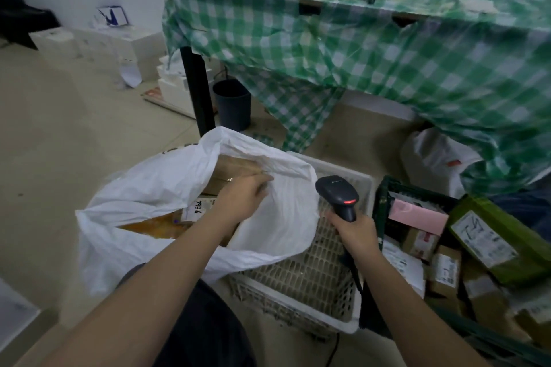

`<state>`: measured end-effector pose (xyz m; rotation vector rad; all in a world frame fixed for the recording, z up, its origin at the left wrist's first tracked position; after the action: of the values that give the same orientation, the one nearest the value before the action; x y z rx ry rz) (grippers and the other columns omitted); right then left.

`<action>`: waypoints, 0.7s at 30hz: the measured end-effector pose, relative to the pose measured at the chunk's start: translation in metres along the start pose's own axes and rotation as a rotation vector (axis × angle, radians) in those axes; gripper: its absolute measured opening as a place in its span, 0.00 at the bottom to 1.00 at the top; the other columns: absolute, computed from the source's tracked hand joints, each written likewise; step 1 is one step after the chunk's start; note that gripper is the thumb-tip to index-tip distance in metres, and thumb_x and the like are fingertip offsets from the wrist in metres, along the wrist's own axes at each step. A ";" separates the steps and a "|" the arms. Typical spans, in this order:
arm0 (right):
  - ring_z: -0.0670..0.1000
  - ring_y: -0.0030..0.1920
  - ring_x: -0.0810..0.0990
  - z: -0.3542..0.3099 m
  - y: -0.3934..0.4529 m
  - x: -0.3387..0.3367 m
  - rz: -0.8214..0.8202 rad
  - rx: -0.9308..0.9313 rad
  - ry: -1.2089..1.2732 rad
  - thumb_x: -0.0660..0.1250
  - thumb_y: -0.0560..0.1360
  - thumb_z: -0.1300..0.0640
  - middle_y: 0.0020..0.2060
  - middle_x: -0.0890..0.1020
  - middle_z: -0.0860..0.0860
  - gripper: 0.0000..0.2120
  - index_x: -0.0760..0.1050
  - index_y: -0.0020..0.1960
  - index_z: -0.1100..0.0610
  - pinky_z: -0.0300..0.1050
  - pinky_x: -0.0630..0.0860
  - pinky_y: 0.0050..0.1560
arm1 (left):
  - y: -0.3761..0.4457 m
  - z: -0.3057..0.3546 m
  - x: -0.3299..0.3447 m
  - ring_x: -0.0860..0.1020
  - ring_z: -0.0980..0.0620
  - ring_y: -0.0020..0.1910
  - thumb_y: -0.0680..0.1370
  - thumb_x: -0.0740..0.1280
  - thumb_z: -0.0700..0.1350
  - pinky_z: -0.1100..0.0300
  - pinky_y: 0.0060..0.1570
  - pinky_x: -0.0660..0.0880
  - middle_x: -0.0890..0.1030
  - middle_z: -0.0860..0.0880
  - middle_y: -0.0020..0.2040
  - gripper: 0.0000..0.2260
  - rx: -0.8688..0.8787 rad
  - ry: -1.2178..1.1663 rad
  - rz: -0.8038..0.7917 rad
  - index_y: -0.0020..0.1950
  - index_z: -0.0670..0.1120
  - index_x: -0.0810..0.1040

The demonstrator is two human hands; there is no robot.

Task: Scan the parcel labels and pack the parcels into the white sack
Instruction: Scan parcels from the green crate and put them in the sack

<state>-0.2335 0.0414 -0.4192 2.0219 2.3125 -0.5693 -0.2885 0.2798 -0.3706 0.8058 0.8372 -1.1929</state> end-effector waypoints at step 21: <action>0.52 0.33 0.75 0.122 0.048 -0.259 0.453 0.196 0.096 0.70 0.73 0.61 0.32 0.77 0.54 0.06 0.75 0.39 0.59 0.43 0.72 0.34 | 0.101 0.236 0.257 0.71 0.45 0.65 0.79 0.66 0.48 0.55 0.60 0.69 0.72 0.43 0.67 0.23 0.164 -0.073 -0.233 0.72 0.45 0.67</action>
<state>-0.1727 -0.2358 -0.4807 2.6010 1.7985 -0.6994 -0.1195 -0.0237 -0.4772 0.8077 0.7954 -1.5042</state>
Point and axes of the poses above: each hand's wrist, its own y-axis towards the middle knuckle, its own x-axis out of the palm, z = x × y, the point moved 6 cm from there along y, towards the middle knuckle
